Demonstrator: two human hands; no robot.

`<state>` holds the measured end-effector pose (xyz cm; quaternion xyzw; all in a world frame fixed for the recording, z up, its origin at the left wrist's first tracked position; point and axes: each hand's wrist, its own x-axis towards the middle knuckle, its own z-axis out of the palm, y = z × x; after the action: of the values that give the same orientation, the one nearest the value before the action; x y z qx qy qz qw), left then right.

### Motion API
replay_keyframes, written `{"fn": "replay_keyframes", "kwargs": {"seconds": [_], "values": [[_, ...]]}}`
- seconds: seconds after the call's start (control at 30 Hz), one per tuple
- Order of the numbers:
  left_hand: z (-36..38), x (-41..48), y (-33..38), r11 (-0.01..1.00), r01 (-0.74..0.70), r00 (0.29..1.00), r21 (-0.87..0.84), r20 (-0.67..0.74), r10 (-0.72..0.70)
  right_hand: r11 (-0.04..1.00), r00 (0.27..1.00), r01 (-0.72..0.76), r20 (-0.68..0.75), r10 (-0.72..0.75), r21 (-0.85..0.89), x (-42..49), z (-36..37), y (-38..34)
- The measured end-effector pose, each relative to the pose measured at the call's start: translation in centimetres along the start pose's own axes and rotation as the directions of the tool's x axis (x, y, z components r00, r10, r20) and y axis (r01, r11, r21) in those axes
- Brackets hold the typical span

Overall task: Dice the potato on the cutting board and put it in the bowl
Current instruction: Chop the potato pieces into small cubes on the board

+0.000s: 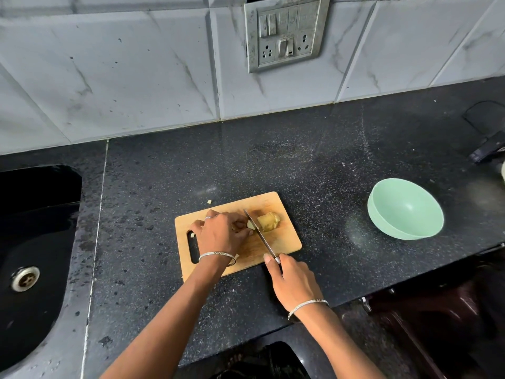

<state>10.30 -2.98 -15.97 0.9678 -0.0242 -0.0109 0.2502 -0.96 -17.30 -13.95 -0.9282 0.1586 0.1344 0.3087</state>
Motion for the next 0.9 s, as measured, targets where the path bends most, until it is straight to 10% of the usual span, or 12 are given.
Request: {"fn": "replay_keyframes", "kwargs": {"seconds": [0.9], "values": [[-0.55, 0.41, 0.52, 0.994, 0.035, 0.999, -0.101, 0.034, -0.032, 0.998, 0.999, -0.049, -0.004, 0.048, -0.037, 0.38, 0.0, -0.27]]}}
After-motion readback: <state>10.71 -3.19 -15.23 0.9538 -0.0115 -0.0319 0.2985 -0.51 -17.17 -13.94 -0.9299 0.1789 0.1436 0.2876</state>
